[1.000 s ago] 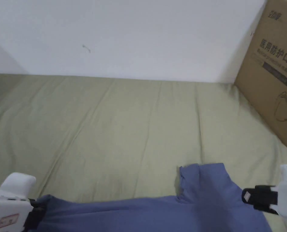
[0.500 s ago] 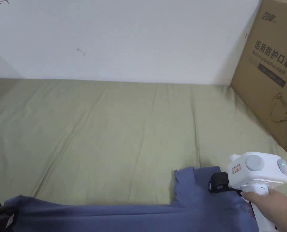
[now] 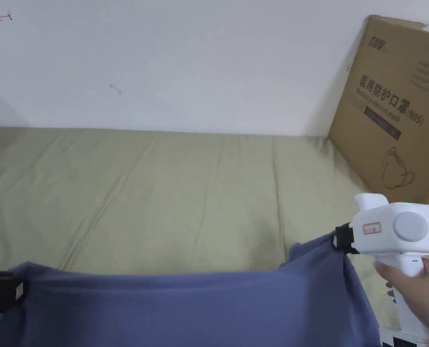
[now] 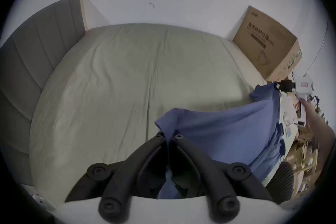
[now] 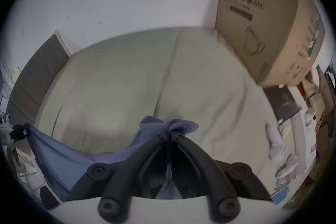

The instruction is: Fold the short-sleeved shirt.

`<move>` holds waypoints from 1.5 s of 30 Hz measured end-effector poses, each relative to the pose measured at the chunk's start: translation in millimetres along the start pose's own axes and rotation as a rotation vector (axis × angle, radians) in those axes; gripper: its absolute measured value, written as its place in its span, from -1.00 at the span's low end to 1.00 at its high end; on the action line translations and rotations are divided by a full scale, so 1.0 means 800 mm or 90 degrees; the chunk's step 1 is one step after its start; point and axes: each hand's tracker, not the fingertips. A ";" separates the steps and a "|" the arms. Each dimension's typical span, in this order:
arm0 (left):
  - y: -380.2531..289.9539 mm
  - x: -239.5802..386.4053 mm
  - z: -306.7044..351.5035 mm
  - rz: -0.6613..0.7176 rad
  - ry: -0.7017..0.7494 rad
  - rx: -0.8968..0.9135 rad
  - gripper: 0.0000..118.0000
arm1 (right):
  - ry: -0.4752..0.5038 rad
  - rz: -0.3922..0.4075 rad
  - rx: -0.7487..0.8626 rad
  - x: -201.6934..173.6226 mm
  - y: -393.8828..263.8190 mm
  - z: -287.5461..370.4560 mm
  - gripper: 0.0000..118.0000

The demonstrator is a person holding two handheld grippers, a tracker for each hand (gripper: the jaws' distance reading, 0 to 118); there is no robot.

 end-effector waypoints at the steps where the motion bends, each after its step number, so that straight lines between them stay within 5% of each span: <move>1: 0.007 -0.002 0.003 0.011 -0.005 0.012 -0.96 | -0.003 0.000 0.011 0.002 0.005 0.012 -0.97; 11: -0.004 0.003 0.025 -0.002 -0.037 0.003 -0.96 | 0.010 -0.023 0.036 0.008 -0.055 0.113 -0.97; 16: -0.086 -0.017 0.013 0.039 -0.053 -0.084 -0.96 | 0.028 -0.062 -0.090 0.025 -0.173 0.122 -0.97; 21: -0.174 -0.027 0.003 0.048 -0.060 -0.192 -0.95 | 0.028 -0.042 -0.225 0.038 -0.283 0.102 -0.97; 23: -0.193 -0.030 0.007 0.071 -0.070 -0.182 -0.83 | 0.031 -0.064 -0.227 0.039 -0.305 0.097 -0.93; 24: -0.196 -0.029 0.013 0.077 -0.076 -0.170 -0.46 | 0.036 -0.087 -0.210 0.040 -0.313 0.100 -0.70; 27: -0.193 -0.025 0.039 0.075 -0.063 -0.108 0.91 | 0.032 -0.110 -0.154 0.043 -0.311 0.118 0.89; 28: -0.190 -0.023 0.046 0.075 -0.070 -0.101 1.00 | 0.034 -0.111 -0.141 0.042 -0.307 0.126 1.00; 33: -0.128 0.009 0.094 0.067 -0.075 0.048 0.95 | 0.046 -0.066 -0.005 0.013 -0.255 0.184 1.00; 41: -0.093 0.129 0.178 -0.038 -0.029 0.337 0.86 | 0.099 -0.074 0.259 -0.082 -0.195 0.258 0.99; 43: -0.097 0.153 0.187 -0.058 -0.007 0.381 0.26 | 0.104 -0.064 0.320 -0.101 -0.197 0.269 0.81; 44: -0.098 0.165 0.187 -0.059 -0.012 0.398 -0.36 | 0.099 -0.063 0.342 -0.110 -0.198 0.274 0.48; 45: -0.099 0.175 0.185 -0.056 -0.010 0.405 -1.00 | 0.098 -0.058 0.349 -0.118 -0.198 0.275 -0.43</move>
